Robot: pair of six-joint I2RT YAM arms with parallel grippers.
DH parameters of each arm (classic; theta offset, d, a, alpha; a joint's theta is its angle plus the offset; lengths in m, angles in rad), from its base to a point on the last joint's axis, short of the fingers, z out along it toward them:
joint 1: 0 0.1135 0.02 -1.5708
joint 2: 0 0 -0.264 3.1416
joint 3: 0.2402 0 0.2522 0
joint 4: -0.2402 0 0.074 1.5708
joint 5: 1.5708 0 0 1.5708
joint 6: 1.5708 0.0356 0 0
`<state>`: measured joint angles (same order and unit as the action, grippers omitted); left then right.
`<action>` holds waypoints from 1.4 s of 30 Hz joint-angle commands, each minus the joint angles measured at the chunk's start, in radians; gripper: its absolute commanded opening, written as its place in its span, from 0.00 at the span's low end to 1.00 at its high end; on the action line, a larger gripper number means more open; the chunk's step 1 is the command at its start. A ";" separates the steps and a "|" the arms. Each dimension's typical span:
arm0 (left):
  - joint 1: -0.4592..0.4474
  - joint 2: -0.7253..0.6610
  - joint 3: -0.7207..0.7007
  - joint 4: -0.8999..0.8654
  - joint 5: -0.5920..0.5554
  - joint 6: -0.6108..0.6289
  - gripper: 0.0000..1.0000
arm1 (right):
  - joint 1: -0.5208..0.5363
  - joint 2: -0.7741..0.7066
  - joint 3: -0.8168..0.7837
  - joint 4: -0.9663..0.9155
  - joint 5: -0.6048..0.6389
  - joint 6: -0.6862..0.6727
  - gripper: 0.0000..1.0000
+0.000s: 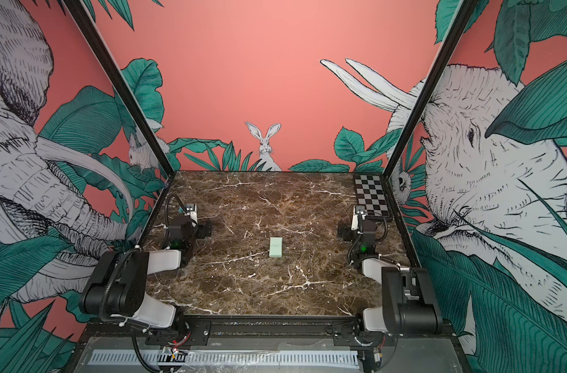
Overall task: Take the rings out of the lift-off lid box
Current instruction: Pick up the jewelry box from the center of the board.
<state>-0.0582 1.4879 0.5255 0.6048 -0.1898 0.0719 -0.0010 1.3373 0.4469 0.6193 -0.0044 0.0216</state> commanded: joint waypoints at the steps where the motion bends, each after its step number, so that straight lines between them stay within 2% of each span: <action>1: 0.004 -0.071 0.157 -0.304 -0.108 -0.025 0.99 | 0.000 -0.092 0.128 -0.222 -0.021 0.043 0.99; 3: 0.003 -0.099 0.259 -0.484 -0.111 -0.060 0.99 | 0.020 -0.130 0.202 -0.347 -0.023 0.057 0.98; 7: -0.021 -0.145 0.375 -0.676 -0.178 -0.147 0.99 | 0.123 -0.159 0.373 -0.598 0.005 0.064 0.97; 11: -0.092 -0.139 0.513 -0.942 -0.240 -0.214 0.99 | 0.288 -0.150 0.545 -0.854 0.031 0.138 0.96; 14: -0.159 -0.155 0.530 -1.014 -0.293 -0.236 0.99 | 0.429 -0.113 0.633 -0.987 0.039 0.193 0.94; 18: -0.207 -0.193 0.514 -1.073 -0.265 -0.302 0.99 | 0.616 -0.002 0.772 -1.207 0.041 0.255 0.93; 20: -0.230 -0.212 0.500 -1.094 -0.251 -0.332 0.99 | 0.675 0.045 0.812 -1.283 0.044 0.318 0.94; 27: -0.319 -0.244 0.439 -1.083 -0.225 -0.392 0.99 | 0.797 0.220 0.858 -1.308 0.044 0.489 0.95; 33: -0.334 -0.263 0.410 -1.088 -0.163 -0.438 0.99 | 0.816 0.439 0.990 -1.329 -0.003 0.497 0.95; 42: -0.334 -0.272 0.383 -1.067 -0.147 -0.426 0.99 | 0.811 0.590 1.043 -1.321 0.034 0.498 0.95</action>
<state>-0.3866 1.2285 0.9207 -0.4591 -0.3481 -0.3328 0.8135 1.9114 1.4666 -0.6731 0.0025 0.5018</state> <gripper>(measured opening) 0.995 0.949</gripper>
